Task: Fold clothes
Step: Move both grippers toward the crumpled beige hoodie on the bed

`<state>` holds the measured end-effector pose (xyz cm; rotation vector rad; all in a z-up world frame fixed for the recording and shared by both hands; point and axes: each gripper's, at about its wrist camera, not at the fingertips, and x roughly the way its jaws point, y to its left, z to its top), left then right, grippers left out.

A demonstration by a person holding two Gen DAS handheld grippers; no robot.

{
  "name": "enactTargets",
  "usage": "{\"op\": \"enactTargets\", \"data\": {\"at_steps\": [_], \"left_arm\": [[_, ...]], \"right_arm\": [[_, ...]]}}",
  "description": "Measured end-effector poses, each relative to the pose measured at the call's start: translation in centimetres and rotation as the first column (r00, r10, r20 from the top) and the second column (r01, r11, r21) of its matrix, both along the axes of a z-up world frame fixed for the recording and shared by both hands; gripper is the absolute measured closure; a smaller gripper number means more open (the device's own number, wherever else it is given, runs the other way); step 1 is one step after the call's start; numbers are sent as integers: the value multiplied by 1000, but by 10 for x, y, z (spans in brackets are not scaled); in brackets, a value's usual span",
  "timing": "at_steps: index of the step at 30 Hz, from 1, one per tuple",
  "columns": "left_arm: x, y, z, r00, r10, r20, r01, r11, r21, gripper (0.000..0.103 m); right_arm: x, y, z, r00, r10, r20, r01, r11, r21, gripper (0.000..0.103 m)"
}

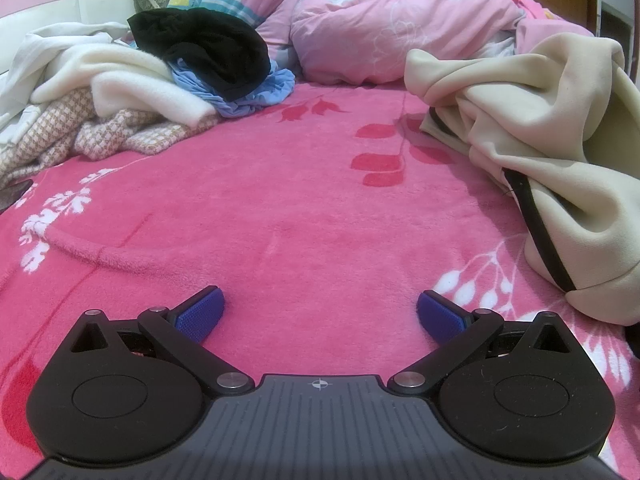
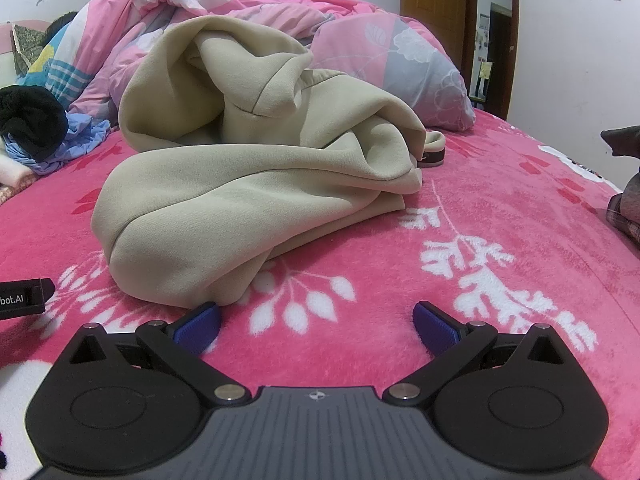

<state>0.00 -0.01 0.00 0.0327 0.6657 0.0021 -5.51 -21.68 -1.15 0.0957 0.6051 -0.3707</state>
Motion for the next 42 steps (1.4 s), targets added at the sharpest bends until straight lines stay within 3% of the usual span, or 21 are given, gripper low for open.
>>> {"op": "enactTargets", "data": {"at_steps": [22,26,28,32,36,42], "left_arm": [[-2,-5,6,1000,-9,-4,9,1000,22,0],[-12,-14,21,996,-80,28,76,992,101,0],[-21,-15,33,996,-50,67,42,994,105,0],[-35,-4,60,997,-36,66,38,999,-27,0],[-41,-5,76,998,-65,8,65,997,-35,0],[-55,-5,92,995,-96,-26,94,994,-55,0]], "right_arm": [[-2,-3,4,1000,10,-7,-10,1000,20,0],[-7,-6,18,999,37,-25,-36,998,58,0],[-13,-8,29,1000,11,-14,-10,996,85,0],[-24,-4,55,1000,10,-12,-9,994,110,0],[-37,11,74,999,11,-31,-10,999,40,0],[-51,16,88,999,6,-40,-4,999,50,0]]}}
